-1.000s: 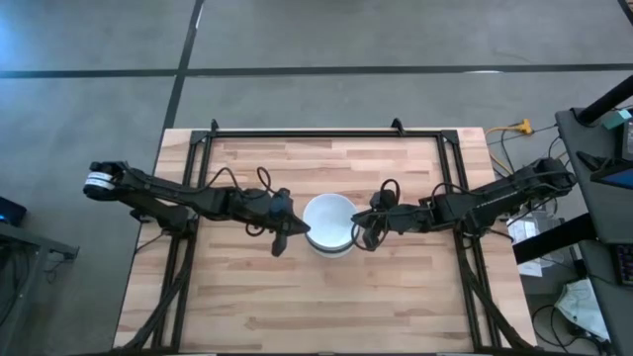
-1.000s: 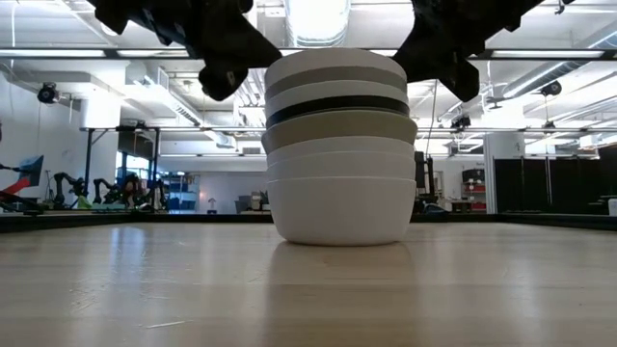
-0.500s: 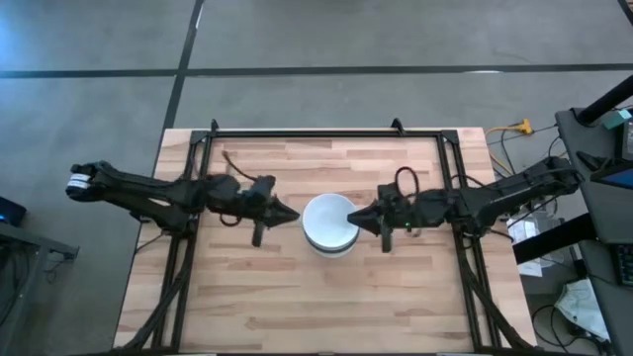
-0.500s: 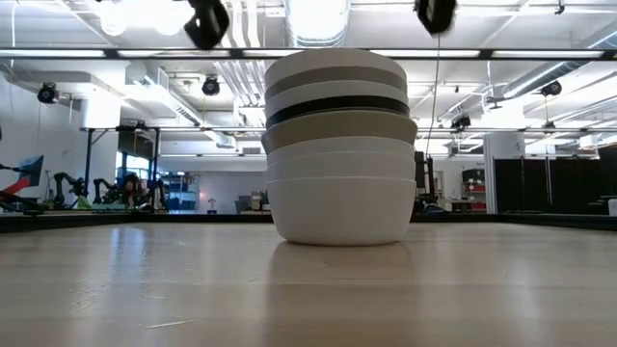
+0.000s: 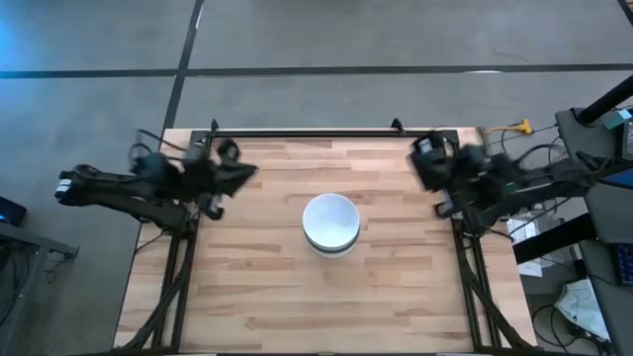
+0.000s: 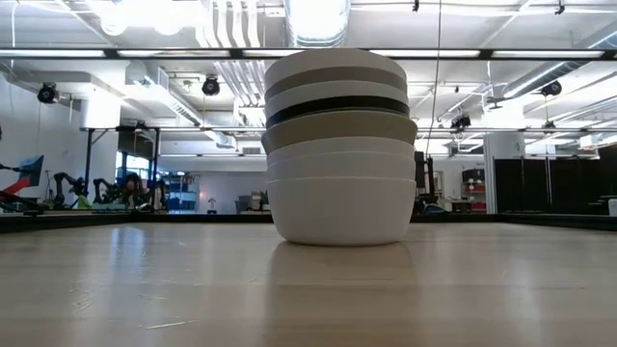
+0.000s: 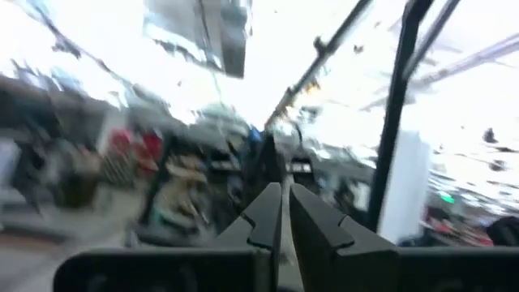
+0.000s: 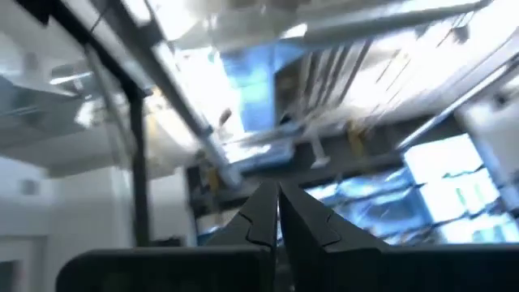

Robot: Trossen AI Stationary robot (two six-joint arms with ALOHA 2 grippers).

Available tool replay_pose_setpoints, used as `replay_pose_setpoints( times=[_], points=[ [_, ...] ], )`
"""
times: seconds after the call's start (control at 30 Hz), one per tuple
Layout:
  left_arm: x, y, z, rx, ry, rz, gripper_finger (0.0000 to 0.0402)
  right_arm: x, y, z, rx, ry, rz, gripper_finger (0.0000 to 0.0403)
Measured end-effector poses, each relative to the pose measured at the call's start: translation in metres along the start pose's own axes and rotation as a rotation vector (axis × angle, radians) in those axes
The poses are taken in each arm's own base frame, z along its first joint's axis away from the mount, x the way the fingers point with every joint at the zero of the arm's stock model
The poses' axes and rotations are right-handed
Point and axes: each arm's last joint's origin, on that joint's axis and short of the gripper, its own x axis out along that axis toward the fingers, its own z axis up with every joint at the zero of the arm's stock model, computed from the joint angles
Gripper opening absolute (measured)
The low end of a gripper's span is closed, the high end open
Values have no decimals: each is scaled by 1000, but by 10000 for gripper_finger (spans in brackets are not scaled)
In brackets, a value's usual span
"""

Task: Nest bowls inside each other
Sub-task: Return to Home Position

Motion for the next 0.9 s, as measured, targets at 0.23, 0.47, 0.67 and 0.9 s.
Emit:
replay_pose_setpoints(
  times=[0.23,0.47,0.67,0.9],
  points=[
    [-42,0,38,135,-75,133,13,-47,-7,72,-135,-17,-131,9],
    [-88,5,53,162,-22,259,13,-99,-17,105,-137,-19,-232,9],
    [-124,13,49,123,88,415,13,-133,-26,89,-75,-41,-285,8],
    [-139,23,13,-14,156,455,13,-169,-37,52,32,-171,-266,8]
  ],
)
